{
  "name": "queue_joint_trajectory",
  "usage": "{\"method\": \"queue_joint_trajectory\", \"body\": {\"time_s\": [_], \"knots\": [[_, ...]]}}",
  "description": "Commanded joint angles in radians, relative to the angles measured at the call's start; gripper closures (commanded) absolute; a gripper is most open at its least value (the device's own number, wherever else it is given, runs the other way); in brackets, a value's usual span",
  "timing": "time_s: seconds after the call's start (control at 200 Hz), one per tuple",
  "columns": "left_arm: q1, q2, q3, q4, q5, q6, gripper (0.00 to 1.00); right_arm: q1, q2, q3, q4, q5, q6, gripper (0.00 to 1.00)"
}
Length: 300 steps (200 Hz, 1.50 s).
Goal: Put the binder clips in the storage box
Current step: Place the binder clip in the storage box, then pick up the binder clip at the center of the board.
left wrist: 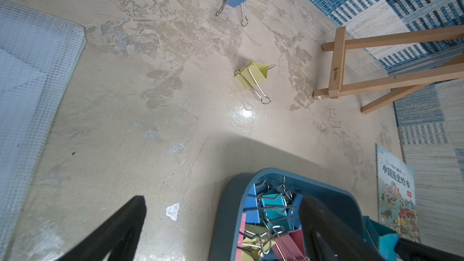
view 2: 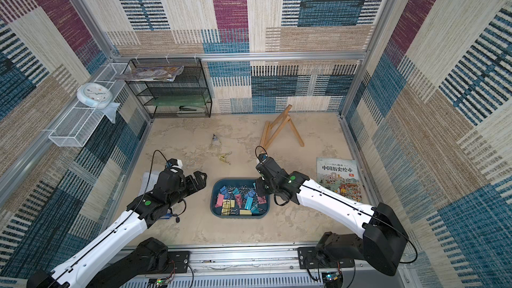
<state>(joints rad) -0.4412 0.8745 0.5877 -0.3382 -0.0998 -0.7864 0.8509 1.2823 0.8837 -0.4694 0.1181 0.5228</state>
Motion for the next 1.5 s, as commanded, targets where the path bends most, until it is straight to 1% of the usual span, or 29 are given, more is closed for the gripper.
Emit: {"method": "queue_joint_trajectory", "body": {"time_s": [0.0, 0.075, 0.19, 0.245, 0.29, 0.401, 0.506, 0.631, 0.726, 0.766, 0.836, 0.886, 0.921, 0.961, 1.046, 1.136, 1.257, 1.377, 1.497], "knots": [[0.001, -0.005, -0.002, -0.005, 0.01, -0.008, 0.0, 0.004, 0.011, -0.021, -0.01, 0.0, 0.025, 1.0], [0.001, -0.002, -0.006, -0.003, 0.009, -0.009, 0.0, 0.004, 0.038, -0.027, 0.009, 0.012, 0.018, 1.0], [0.001, 0.012, -0.003, 0.002, 0.011, -0.004, 0.0, 0.005, 0.098, -0.02, 0.038, -0.005, 0.011, 1.0], [0.001, 0.027, 0.0, 0.011, 0.009, -0.001, 0.01, 0.006, 0.126, -0.013, 0.032, 0.012, 0.018, 1.0], [0.001, 0.049, 0.005, 0.019, 0.006, -0.002, 0.01, 0.006, 0.143, -0.006, 0.02, 0.026, 0.024, 0.97], [0.001, 0.144, 0.062, 0.011, 0.011, 0.01, 0.01, 0.009, 0.136, 0.009, -0.004, 0.049, 0.032, 0.85], [0.001, 0.265, 0.137, 0.019, 0.024, 0.022, 0.04, 0.011, 0.07, 0.016, -0.015, 0.07, 0.041, 0.73], [0.001, 0.415, 0.242, 0.046, 0.043, 0.052, 0.14, 0.011, -0.024, 0.033, -0.029, 0.105, 0.056, 0.55], [0.001, 0.541, 0.34, 0.04, 0.048, 0.088, 0.23, 0.01, -0.098, 0.034, -0.001, 0.11, 0.062, 0.39], [0.0, 0.59, 0.377, 0.036, 0.054, 0.098, 0.26, 0.01, -0.128, 0.029, 0.02, 0.106, 0.062, 0.34], [-0.003, 0.668, 0.434, 0.039, 0.065, 0.104, 0.35, 0.01, -0.172, 0.025, 0.049, 0.107, 0.067, 0.28], [-0.01, 0.719, 0.475, 0.034, 0.06, 0.11, 0.4, 0.009, -0.195, 0.022, 0.064, 0.112, 0.074, 0.26], [-0.016, 0.75, 0.504, 0.023, 0.045, 0.114, 0.41, 0.01, -0.205, 0.021, 0.07, 0.113, 0.077, 0.25], [-0.027, 0.784, 0.538, 0.005, 0.015, 0.12, 0.42, 0.01, -0.211, 0.021, 0.074, 0.111, 0.078, 0.25], [-0.061, 0.859, 0.62, -0.058, -0.084, 0.137, 0.42, 0.01, -0.209, 0.019, 0.069, 0.106, 0.084, 0.24], [-0.087, 0.947, 0.706, -0.117, -0.133, 0.143, 0.43, 0.01, -0.201, 0.01, 0.066, 0.102, 0.087, 0.23], [-0.111, 1.039, 0.777, -0.179, -0.208, 0.097, 0.46, 0.01, -0.197, 0.003, 0.067, 0.102, 0.092, 0.22], [-0.113, 1.096, 0.802, -0.185, -0.216, 0.059, 0.51, 0.009, -0.203, -0.005, 0.071, 0.103, 0.096, 0.22], [-0.113, 1.146, 0.827, -0.174, -0.216, 0.069, 0.55, 0.009, -0.205, -0.012, 0.069, 0.103, 0.096, 0.21]]}}
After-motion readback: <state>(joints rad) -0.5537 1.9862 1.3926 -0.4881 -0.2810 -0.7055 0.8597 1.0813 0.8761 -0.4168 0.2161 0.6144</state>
